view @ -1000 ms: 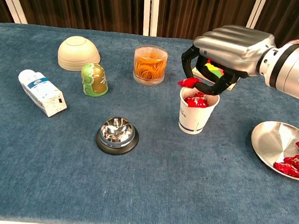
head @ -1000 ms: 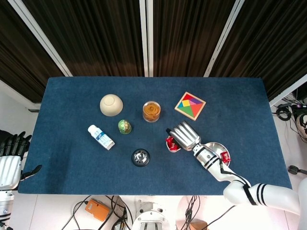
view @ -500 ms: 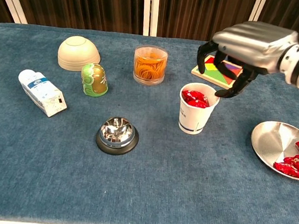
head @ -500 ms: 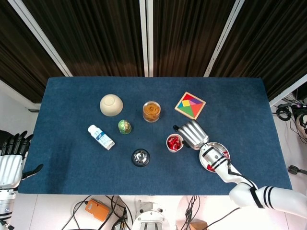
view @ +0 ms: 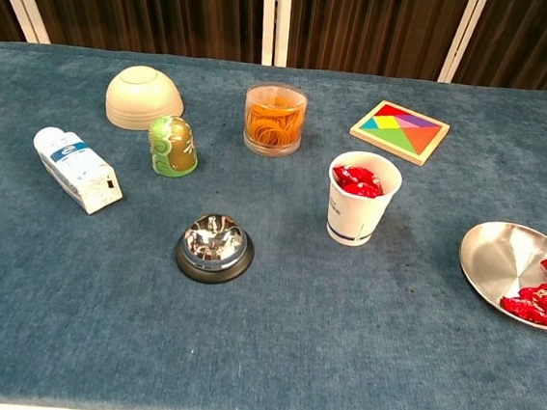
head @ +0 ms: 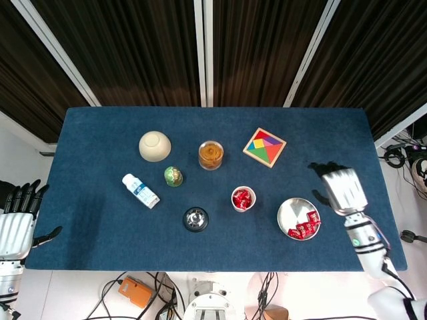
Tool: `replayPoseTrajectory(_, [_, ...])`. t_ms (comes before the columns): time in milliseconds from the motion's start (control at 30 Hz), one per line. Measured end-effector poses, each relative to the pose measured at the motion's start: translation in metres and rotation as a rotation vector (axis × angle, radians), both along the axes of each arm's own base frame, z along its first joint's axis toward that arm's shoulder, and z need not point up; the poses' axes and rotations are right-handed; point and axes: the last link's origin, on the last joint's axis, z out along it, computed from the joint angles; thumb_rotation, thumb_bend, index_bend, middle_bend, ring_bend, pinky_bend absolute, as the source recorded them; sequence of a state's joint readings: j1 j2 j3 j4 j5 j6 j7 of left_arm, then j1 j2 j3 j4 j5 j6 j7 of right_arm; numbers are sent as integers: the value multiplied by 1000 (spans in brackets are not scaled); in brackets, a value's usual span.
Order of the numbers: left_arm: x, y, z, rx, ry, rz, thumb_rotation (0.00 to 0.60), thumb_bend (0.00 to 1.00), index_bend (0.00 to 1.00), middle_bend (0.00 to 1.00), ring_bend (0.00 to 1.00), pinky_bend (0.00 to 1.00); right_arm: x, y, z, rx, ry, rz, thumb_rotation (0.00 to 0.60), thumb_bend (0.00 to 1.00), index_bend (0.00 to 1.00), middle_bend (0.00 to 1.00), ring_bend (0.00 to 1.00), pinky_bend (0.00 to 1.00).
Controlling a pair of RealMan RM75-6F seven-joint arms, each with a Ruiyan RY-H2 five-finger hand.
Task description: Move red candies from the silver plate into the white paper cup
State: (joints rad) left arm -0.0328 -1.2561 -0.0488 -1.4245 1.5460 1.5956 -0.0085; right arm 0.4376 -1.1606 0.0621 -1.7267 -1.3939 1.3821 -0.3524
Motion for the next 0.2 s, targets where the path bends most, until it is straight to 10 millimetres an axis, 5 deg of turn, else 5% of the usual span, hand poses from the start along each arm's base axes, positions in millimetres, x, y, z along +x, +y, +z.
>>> replayPoseTrajectory(200, [-3,-3,0,-1,-5,19,600,0,94,7,0,0,-46,59,32,-78,-98,-102,600,352,14,151,0,106])
